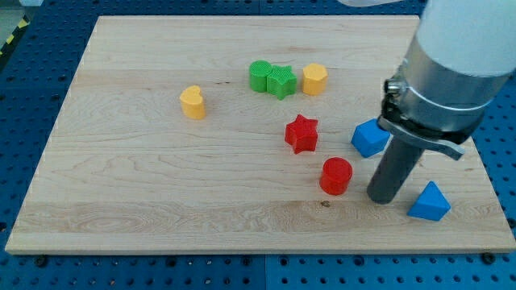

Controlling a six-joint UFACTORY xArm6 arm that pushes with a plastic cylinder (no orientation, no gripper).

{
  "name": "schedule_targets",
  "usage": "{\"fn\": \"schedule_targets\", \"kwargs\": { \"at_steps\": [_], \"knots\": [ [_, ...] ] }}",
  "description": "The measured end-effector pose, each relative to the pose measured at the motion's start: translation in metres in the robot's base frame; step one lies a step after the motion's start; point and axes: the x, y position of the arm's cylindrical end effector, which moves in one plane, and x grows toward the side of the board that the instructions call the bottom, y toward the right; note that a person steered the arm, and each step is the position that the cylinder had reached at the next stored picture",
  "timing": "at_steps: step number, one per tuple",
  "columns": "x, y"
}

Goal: Place the red circle left to the red star

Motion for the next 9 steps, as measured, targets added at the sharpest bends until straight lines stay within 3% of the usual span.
{"fn": "schedule_targets", "kwargs": {
  "at_steps": [3, 7, 9],
  "knots": [
    [-0.038, -0.053],
    [-0.05, -0.094],
    [-0.035, -0.093]
  ]
}}
